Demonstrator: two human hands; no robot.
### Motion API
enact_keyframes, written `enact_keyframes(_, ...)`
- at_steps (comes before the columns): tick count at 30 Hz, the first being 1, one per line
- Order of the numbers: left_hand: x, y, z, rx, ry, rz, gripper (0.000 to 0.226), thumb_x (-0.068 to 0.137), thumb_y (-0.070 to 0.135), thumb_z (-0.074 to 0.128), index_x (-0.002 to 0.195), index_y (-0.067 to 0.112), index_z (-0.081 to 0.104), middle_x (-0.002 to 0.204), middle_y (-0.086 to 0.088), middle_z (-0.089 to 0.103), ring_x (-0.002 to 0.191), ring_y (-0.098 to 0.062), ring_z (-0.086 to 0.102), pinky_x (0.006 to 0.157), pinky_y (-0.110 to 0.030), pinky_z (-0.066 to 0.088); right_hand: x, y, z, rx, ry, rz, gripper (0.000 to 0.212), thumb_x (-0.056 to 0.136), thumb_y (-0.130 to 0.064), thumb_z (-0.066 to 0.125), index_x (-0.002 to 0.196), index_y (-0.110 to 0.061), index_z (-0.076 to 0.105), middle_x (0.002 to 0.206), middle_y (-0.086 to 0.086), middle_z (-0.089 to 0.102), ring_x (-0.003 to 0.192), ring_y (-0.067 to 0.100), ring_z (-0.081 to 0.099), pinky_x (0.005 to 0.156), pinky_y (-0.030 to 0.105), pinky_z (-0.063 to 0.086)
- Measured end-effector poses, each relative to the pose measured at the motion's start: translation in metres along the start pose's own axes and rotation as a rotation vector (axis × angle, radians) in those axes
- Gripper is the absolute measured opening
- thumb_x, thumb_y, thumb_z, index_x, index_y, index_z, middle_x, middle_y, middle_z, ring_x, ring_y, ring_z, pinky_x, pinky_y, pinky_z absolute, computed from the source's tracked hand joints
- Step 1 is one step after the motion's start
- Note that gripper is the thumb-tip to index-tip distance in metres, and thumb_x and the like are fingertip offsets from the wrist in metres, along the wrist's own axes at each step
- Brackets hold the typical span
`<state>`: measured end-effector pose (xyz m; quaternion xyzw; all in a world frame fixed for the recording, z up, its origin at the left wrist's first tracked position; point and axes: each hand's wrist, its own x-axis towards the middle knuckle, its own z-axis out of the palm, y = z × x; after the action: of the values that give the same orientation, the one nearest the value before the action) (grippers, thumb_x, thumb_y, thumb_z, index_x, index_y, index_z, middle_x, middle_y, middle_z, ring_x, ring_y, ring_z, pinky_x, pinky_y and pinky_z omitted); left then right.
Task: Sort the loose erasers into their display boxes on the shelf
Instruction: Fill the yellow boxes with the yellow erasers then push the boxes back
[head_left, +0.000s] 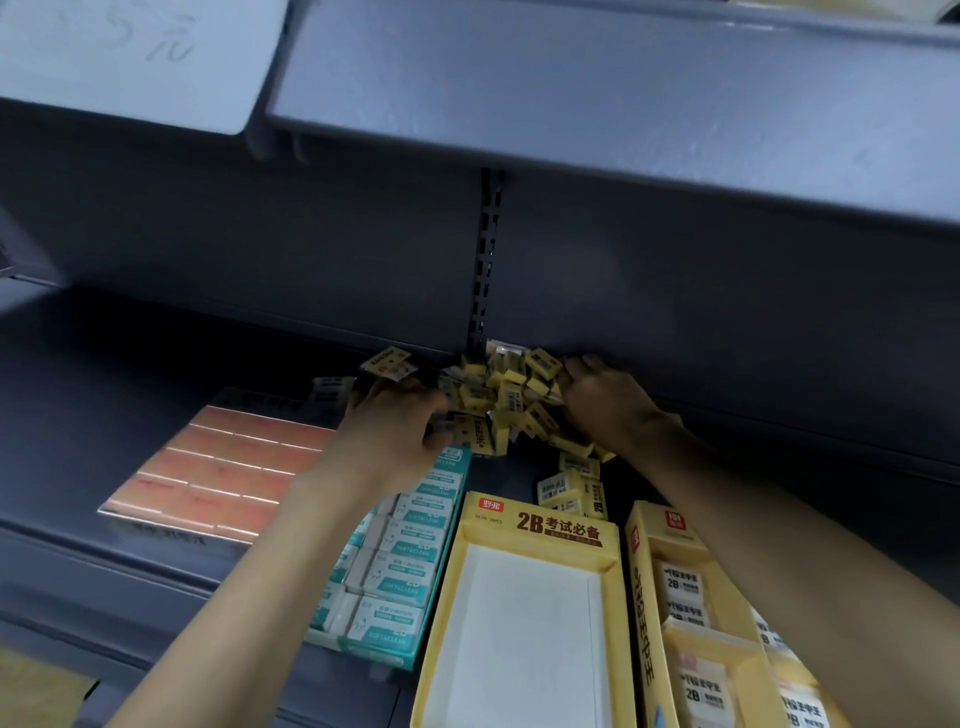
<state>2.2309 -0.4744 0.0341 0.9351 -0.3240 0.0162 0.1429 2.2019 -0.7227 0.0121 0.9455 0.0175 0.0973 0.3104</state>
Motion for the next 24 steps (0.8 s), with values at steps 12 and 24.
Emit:
enact_keyframes(12,0.016,-0.001,-0.008,-0.025,0.046,0.073,0.027,0.091,0.035,0.051,0.115,0.024,0.056,0.118,0.001,0.054,0.113,-0.022,0.049,0.097,-0.039,0.037,-0.017,0.017,0.000,-0.057,0.130,-0.062,0.046,0.060,-0.019,0.078,0.101,-0.001,0.066,0.067,0.009,0.067,0.065,0.026,0.065,0.066,0.032,0.048)
enact_keyframes(24,0.039,0.003,-0.007,-0.008,0.048,0.156,0.034,0.093,0.027,0.050,0.127,0.022,0.050,0.128,-0.003,0.055,0.117,-0.024,0.049,0.087,-0.029,0.036,-0.043,0.023,-0.013,0.022,0.305,-0.042,0.048,0.059,-0.006,0.065,0.106,0.000,0.068,0.085,0.016,0.068,0.071,0.033,0.067,0.055,0.035,0.055)
